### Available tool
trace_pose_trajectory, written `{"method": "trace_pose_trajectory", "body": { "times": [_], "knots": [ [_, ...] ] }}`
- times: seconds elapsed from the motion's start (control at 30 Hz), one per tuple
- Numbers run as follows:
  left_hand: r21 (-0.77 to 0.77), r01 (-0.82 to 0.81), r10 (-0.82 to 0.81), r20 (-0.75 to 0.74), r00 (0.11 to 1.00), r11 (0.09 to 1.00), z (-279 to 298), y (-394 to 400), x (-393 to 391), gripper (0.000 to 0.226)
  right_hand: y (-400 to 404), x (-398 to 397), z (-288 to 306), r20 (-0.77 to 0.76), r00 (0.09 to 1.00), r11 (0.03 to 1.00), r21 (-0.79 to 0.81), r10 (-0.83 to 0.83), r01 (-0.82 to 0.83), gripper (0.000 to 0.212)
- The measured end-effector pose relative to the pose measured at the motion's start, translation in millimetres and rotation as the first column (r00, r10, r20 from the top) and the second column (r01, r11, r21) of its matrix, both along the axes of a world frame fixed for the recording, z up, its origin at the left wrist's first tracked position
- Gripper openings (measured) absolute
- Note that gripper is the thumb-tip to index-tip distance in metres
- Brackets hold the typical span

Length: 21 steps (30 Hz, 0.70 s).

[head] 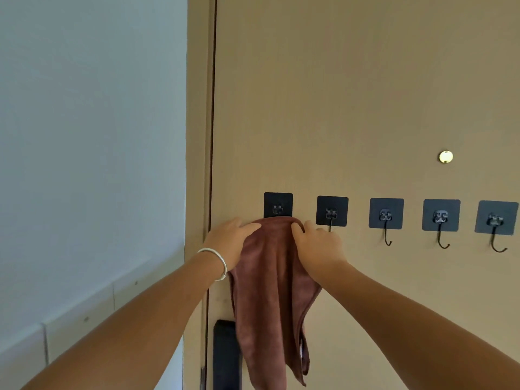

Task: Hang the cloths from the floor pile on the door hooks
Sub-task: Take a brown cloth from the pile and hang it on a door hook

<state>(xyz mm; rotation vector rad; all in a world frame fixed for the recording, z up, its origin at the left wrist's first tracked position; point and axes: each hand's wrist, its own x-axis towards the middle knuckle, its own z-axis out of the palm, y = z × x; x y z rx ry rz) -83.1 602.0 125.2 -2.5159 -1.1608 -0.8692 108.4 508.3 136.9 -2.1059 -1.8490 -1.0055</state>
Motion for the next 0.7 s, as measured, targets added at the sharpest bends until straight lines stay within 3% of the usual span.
{"method": "trace_pose_trajectory", "body": {
  "times": [0.27, 0.37, 0.5, 0.63, 0.7],
  "knots": [
    [-0.130, 0.045, -0.032, 0.105, 0.994, 0.990, -45.6, -2.5, 12.7, 0.073, 5.0, -11.7, -61.9, -0.018, 1.000, 0.998, -0.055, 0.005, -0.006, 0.055],
    [-0.274, 0.163, -0.080, 0.290, 0.954, 0.948, -62.9, -11.8, 27.2, 0.060, 8.5, -20.0, -75.8, -0.048, 0.999, 0.998, -0.069, 0.001, -0.005, 0.058],
    [-0.311, 0.156, -0.059, 0.297, 0.953, 0.938, -77.9, -21.3, 43.1, 0.066, 11.6, -25.5, -76.5, -0.098, 0.995, 0.995, -0.102, 0.014, -0.024, 0.052],
    [-0.177, 0.015, 0.016, 0.174, 0.985, 0.984, -76.2, -26.4, 26.1, 0.063, -1.4, -15.5, -77.8, -0.095, 0.995, 0.997, -0.070, 0.026, -0.033, 0.054],
    [-0.036, -0.041, 0.049, 0.251, 0.967, 0.999, -77.0, -30.5, 13.6, 0.052, -13.6, -10.1, -81.6, -0.102, 0.991, 0.996, 0.031, 0.084, -0.081, 0.048]
  ]
}}
